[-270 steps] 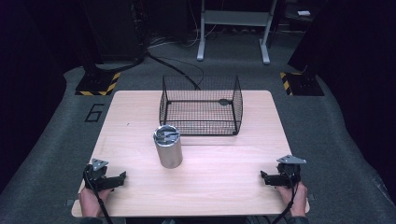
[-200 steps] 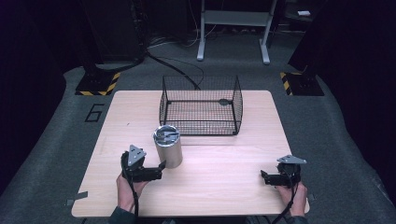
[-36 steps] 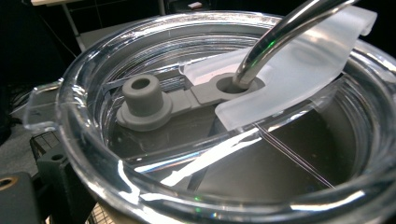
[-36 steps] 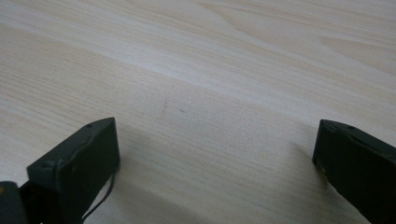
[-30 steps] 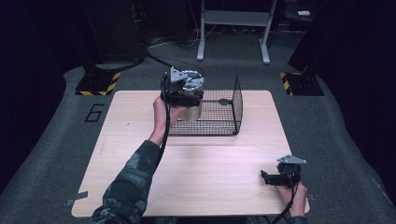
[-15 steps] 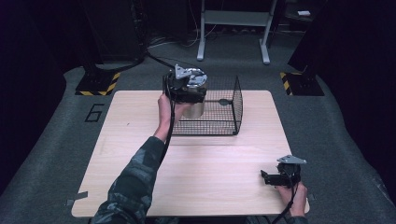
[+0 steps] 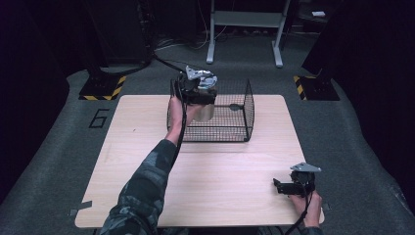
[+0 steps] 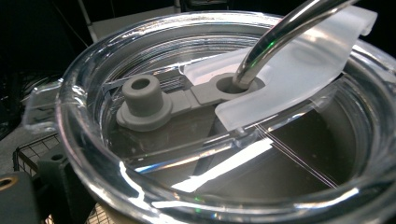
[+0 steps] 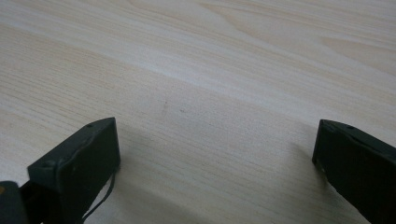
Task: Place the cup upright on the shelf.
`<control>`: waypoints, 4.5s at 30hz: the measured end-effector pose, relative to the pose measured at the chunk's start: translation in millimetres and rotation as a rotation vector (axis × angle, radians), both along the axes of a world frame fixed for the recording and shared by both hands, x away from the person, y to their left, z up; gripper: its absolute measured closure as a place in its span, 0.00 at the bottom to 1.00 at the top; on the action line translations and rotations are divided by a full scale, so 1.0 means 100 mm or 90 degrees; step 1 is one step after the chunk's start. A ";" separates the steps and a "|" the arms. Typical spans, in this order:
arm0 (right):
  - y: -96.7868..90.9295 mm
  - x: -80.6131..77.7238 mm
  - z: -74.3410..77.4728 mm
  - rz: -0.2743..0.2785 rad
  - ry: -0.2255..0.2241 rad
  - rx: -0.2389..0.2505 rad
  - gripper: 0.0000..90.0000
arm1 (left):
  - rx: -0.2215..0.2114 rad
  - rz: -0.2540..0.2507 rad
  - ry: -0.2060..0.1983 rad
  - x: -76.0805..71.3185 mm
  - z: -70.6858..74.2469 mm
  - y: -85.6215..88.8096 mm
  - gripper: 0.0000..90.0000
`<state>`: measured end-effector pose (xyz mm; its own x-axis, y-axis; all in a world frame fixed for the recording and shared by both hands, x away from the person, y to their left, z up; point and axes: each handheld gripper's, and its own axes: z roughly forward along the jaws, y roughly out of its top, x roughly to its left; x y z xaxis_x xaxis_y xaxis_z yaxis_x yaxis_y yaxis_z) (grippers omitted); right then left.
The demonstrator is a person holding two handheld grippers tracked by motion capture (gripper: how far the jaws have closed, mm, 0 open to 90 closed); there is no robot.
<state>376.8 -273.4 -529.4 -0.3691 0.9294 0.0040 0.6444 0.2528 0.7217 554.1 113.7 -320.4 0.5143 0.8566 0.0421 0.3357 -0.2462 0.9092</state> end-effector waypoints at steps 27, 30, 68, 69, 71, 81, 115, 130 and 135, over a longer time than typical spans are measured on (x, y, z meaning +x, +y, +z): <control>0.00 0.00 0.00 -0.001 -0.001 -0.003 0.01 | 0.010 0.030 0.032 0.28 -0.31 -0.14 0.05; 0.00 0.00 0.00 -0.001 -0.001 -0.003 0.01 | 0.012 0.036 0.038 0.32 -0.36 -0.15 0.05; 0.01 -0.01 0.00 -0.004 -0.001 -0.002 0.01 | 0.025 0.065 0.102 0.49 -0.98 -0.33 0.04; 0.01 -0.01 0.00 -0.006 -0.001 -0.001 0.01 | 0.026 0.063 0.100 0.47 -1.00 -0.34 0.04; 0.01 -0.01 0.00 -0.005 0.002 -0.002 0.01 | 0.033 0.056 0.092 0.43 -1.02 -0.32 0.04; 0.00 -0.01 0.00 -0.002 0.000 -0.005 0.01 | 0.026 0.052 0.087 0.36 -1.05 -0.28 0.04; 0.00 0.00 0.00 0.003 -0.003 -0.006 0.01 | 0.066 -0.010 0.135 0.08 -0.72 -0.05 0.00; 0.00 0.00 0.00 0.003 -0.003 -0.006 0.01 | 0.067 -0.051 0.128 -0.40 -0.42 0.25 0.00; 0.00 0.00 0.00 0.003 -0.003 -0.006 0.01 | 0.075 -0.065 0.116 -0.63 -0.34 0.41 0.00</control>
